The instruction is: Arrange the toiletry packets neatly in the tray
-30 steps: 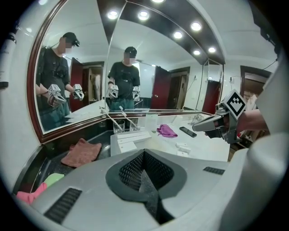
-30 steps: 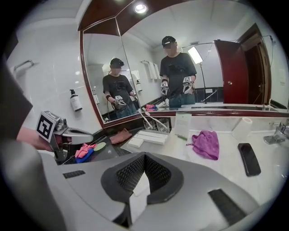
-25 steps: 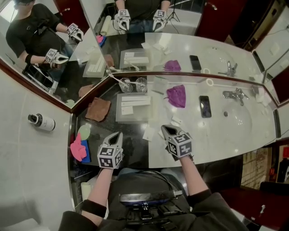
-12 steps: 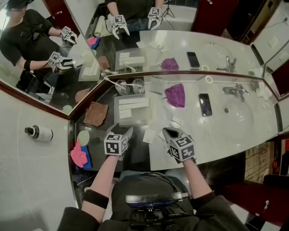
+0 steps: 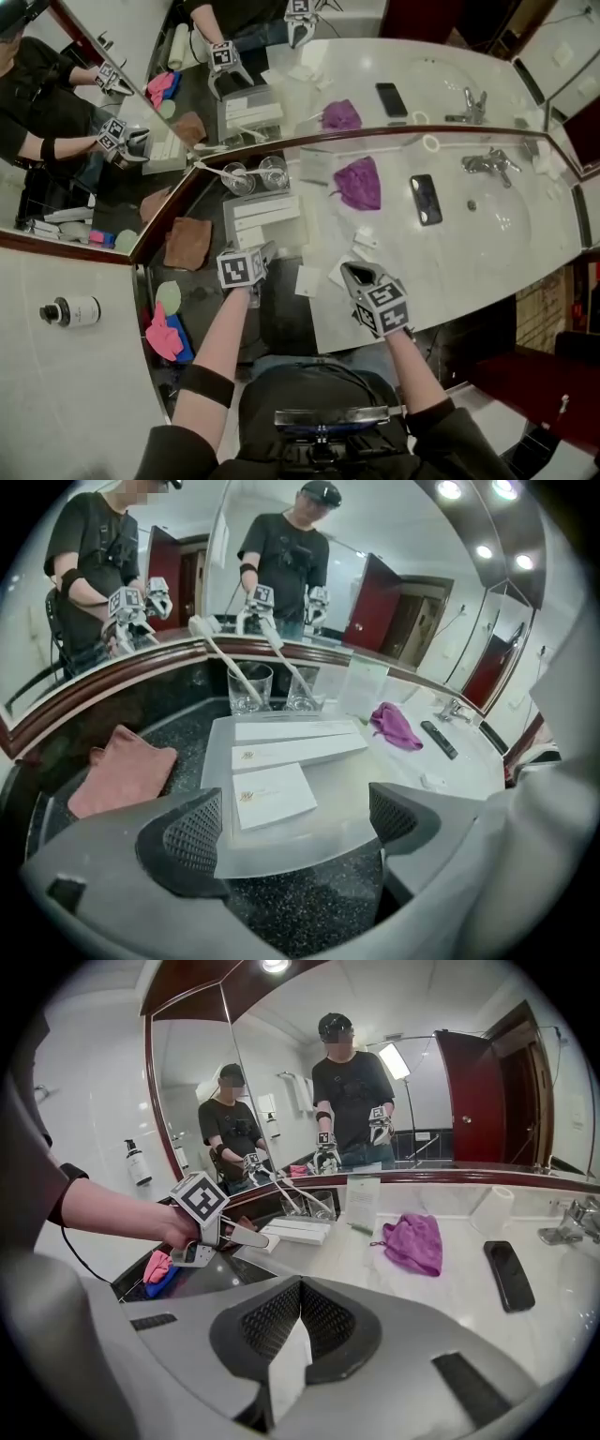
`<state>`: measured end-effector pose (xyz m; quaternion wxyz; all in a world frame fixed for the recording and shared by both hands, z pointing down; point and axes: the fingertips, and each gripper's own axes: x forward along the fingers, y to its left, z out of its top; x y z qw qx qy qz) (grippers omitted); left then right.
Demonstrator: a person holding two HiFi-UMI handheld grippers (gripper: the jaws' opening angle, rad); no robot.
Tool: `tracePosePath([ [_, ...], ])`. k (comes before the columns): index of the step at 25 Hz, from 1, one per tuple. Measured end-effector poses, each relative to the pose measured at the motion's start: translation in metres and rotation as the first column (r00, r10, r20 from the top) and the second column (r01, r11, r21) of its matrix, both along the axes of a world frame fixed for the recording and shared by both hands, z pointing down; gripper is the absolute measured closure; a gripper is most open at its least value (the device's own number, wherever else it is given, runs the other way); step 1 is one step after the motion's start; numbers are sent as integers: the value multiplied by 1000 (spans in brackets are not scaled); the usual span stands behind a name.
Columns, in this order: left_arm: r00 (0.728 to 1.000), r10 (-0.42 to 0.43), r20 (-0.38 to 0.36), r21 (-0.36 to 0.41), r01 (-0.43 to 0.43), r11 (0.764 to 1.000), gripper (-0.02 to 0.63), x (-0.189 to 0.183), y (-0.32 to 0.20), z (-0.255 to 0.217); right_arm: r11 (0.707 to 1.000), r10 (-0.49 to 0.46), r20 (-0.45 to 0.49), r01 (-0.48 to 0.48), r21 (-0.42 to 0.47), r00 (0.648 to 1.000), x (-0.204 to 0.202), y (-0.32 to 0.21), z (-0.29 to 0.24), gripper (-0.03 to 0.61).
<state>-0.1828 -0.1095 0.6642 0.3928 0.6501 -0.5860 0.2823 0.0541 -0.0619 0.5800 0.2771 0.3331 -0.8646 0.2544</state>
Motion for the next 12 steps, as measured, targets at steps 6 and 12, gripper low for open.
tracePosePath([
  [6, 998, -6, 59, -57, 9, 998, 130, -10, -11, 26, 998, 50, -6, -50, -31, 999, 15, -8, 15, 569],
  [12, 989, 23, 146, -60, -14, 998, 177, -19, -20, 35, 994, 82, -15, -83, -65, 996, 25, -8, 28, 569],
])
